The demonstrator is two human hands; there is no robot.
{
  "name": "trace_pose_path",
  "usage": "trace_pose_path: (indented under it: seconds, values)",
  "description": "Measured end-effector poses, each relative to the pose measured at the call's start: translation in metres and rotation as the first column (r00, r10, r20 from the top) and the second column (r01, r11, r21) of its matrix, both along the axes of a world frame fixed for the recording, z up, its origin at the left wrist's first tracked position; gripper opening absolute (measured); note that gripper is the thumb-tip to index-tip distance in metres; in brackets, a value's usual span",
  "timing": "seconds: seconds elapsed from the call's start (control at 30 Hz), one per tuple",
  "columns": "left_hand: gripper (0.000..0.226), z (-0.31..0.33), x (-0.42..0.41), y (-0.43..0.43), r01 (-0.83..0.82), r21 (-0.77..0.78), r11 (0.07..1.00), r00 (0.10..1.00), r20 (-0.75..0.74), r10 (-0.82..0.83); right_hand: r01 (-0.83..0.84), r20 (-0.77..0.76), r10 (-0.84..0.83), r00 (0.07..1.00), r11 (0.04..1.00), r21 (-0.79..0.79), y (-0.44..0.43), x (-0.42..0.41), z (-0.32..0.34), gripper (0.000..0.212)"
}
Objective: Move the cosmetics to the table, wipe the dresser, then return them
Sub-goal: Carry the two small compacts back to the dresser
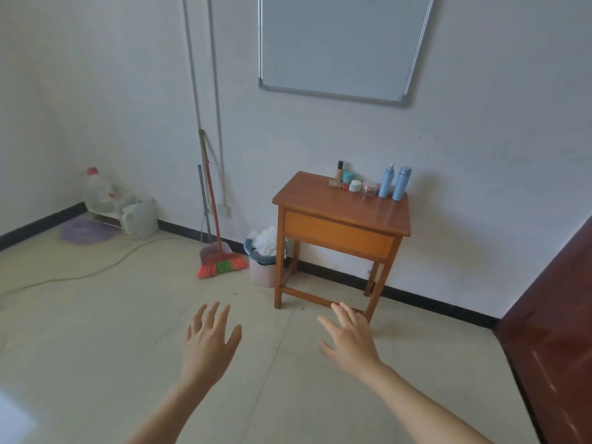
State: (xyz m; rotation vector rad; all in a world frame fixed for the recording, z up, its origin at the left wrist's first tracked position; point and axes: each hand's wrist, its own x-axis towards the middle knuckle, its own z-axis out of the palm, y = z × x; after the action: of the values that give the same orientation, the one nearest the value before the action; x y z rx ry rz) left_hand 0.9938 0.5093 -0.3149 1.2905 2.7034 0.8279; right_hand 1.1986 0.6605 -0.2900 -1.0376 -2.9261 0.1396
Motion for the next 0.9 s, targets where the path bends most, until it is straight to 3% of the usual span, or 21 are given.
trace_pose_path:
  seconds: [0.37, 0.6, 0.7, 0.8, 0.9]
  values:
    - [0.083, 0.033, -0.11, 0.139, -0.059, 0.07, 0.996, 0.993, -0.093, 0.065, -0.031, -0.159, 0.036, 0.987, 0.999, 0.035, 0.159, -0.111, 0.013, 0.049]
    - [0.073, -0.004, -0.156, 0.192, -0.145, 0.029, 0.989, 0.989, -0.008, 0.146, -0.089, 0.008, 0.09, 0.996, 0.992, -0.092, 0.227, -0.162, -0.007, 0.05]
    - [0.07, -0.022, -0.187, 0.213, -0.174, 0.0, 0.985, 0.985, 0.009, 0.174, -0.073, 0.035, 0.077, 0.996, 0.992, -0.105, 0.257, -0.181, -0.013, 0.05]
    - [0.046, -0.025, -0.225, 0.245, -0.19, -0.007, 0.982, 0.982, 0.003, 0.19, -0.022, 0.026, 0.025, 0.999, 0.995, -0.094, 0.295, -0.201, -0.018, 0.051]
    - [0.046, -0.018, -0.265, 0.291, -0.167, 0.003, 0.986, 0.986, 0.019, 0.167, 0.032, 0.031, -0.03, 0.999, 0.997, -0.068, 0.334, -0.225, -0.014, 0.05]
